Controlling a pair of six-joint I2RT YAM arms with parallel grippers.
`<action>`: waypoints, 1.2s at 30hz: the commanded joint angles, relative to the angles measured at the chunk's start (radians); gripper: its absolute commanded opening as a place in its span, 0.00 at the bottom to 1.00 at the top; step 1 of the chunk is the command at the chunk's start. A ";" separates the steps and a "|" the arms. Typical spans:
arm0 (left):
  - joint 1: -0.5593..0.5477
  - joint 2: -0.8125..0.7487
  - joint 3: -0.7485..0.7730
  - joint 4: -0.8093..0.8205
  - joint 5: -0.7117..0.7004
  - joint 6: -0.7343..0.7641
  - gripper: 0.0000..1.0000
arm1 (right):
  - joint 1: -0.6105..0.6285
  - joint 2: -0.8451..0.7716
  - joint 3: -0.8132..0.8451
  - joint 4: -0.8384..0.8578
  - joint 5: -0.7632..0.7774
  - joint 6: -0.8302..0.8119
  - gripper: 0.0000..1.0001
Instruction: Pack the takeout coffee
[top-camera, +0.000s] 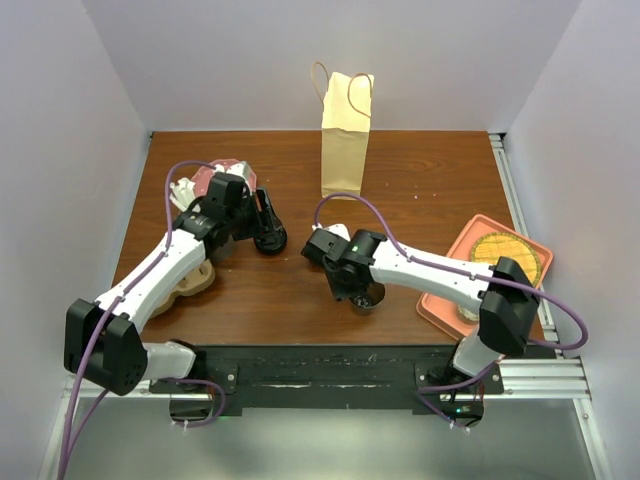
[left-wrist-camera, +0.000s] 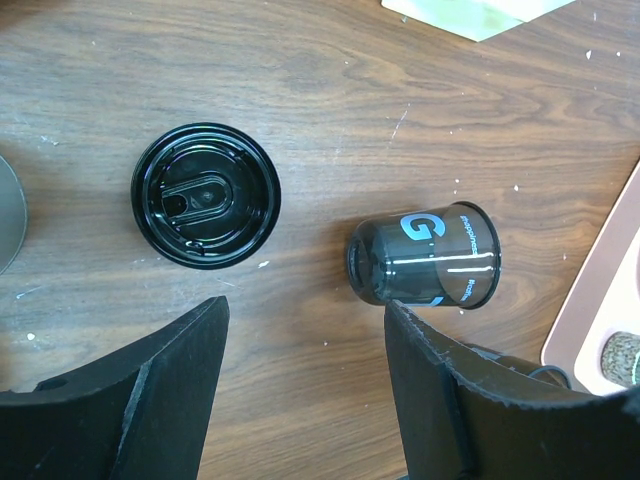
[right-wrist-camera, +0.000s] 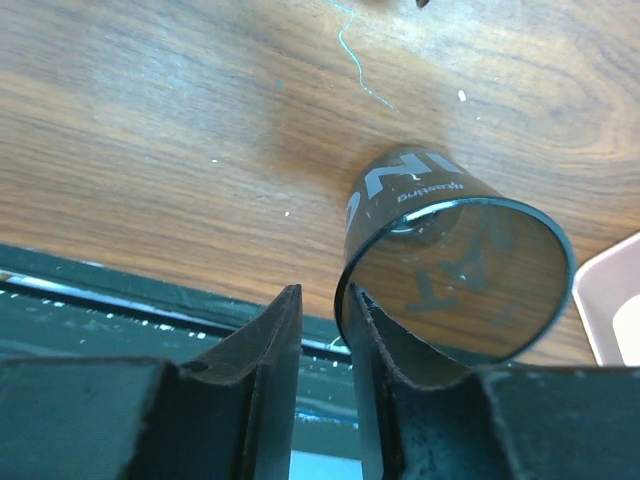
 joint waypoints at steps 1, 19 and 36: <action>0.008 -0.023 0.042 -0.007 0.007 0.036 0.68 | 0.005 -0.022 0.192 -0.093 0.042 0.020 0.32; 0.008 -0.135 -0.036 0.031 0.076 0.031 0.69 | -0.412 -0.094 -0.080 0.509 -0.439 -0.299 0.67; 0.008 -0.104 0.022 0.002 0.062 0.047 0.68 | -0.429 0.073 -0.033 0.562 -0.450 -0.377 0.29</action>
